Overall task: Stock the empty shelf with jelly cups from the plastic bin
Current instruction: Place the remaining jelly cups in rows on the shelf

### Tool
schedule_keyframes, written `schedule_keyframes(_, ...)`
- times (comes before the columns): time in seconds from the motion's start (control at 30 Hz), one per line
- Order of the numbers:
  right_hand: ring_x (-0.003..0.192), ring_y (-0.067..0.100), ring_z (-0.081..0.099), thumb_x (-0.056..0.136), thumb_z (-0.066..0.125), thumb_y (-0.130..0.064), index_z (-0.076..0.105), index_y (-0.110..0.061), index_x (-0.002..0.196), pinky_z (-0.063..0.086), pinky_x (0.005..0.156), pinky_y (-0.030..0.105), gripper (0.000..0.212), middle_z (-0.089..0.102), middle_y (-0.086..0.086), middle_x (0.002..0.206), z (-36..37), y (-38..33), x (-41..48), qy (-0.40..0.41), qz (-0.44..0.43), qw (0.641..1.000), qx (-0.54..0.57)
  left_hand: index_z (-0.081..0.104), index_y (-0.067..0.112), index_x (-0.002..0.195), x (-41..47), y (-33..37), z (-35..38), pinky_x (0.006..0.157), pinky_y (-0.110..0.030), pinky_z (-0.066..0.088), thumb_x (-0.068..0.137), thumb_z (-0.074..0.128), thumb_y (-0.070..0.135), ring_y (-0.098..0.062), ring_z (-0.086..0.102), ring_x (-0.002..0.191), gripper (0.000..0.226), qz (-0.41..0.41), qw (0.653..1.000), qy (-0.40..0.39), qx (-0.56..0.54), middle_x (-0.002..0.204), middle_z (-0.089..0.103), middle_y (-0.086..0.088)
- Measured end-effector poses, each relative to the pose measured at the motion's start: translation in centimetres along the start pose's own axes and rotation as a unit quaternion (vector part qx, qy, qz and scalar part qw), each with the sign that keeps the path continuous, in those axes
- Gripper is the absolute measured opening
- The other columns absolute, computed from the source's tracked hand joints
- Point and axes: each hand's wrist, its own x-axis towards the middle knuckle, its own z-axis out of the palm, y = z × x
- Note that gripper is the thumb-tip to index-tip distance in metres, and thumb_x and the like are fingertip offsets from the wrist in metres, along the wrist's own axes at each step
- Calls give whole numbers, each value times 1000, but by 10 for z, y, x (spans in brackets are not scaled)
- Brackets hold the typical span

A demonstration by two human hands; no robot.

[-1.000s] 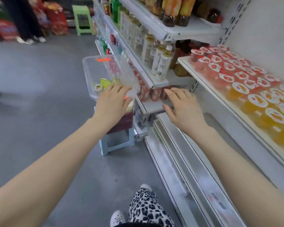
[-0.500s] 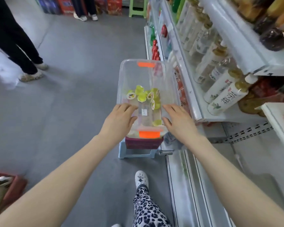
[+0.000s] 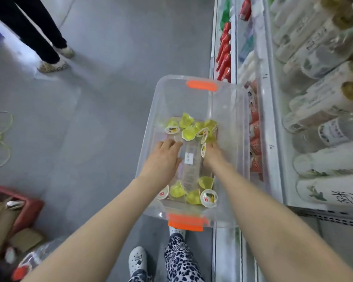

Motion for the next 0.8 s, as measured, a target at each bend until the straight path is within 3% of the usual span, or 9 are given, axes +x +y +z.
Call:
schedule_keyframes(0.13, 115, 37, 49, 89, 57, -11, 40, -13, 140, 42, 100, 40, 54, 24, 14, 147, 14, 1, 3, 13, 5, 1000, -6, 35, 13, 145, 36, -3, 9, 101, -35, 33, 97, 53, 24, -30, 42, 121, 52, -2, 999, -47, 26, 139, 42, -10)
schedule_keyframes(0.2, 117, 36, 46, 89, 53, -8, 34, -14, 143, 42, 99, 40, 57, 22, 13, 150, 22, 2, 1, 23, 1, 1000, -19, 34, 13, 145, 59, -4, 15, 104, -35, 32, 96, 53, 22, -30, 39, 126, 53, 6, 996, -76, 36, 141, 39, -10)
schedule_keyframes(0.33, 124, 32, 40, 91, 48, -1, 27, -13, 146, 41, 99, 38, 60, 32, 10, 150, 34, 3, 1, 79, 4, 996, -34, 37, 14, 142, 105, -8, 29, 104, -36, 35, 92, 56, 11, -31, 39, 128, 53, 49, 989, -106, 90, 142, 37, -9)
schedule_keyframes(0.47, 118, 30, 45, 90, 54, -8, 42, -10, 132, 42, 96, 35, 44, 55, 10, 128, 44, 3, 4, 81, 29, 996, -40, 38, 14, 141, 138, -12, 38, 101, -35, 38, 94, 50, 7, -28, 32, 135, 49, 82, 971, -158, 157, 147, 34, -9)
schedule_keyframes(0.57, 103, 30, 55, 82, 66, -16, 52, -12, 115, 47, 80, 37, 36, 63, 8, 105, 51, 4, 1, 105, 49, 993, -6, 37, 12, 141, 149, -13, 41, 99, -39, 40, 89, 54, -1, -30, 33, 134, 57, 78, 961, -211, 159, 147, 31, -11)
schedule_keyframes(0.7, 104, 29, 54, 84, 63, -26, 49, -14, 122, 45, 78, 35, 42, 62, 9, 110, 45, 1, -10, 81, 47, 995, 21, 36, 7, 139, 144, -8, 42, 93, -39, 44, 85, 59, -3, -33, 43, 126, 59, 60, 945, -233, 220, 140, 34, -15)
schedule_keyframes(0.8, 103, 30, 56, 85, 66, -38, 41, -9, 135, 46, 81, 37, 63, 61, 12, 111, 35, -1, -24, 122, 63, 989, 49, 29, 4, 140, 140, -14, 55, 98, -43, 44, 82, 63, -1, -38, 46, 124, 67, 64, 936, -248, 241, 138, 38, -18)
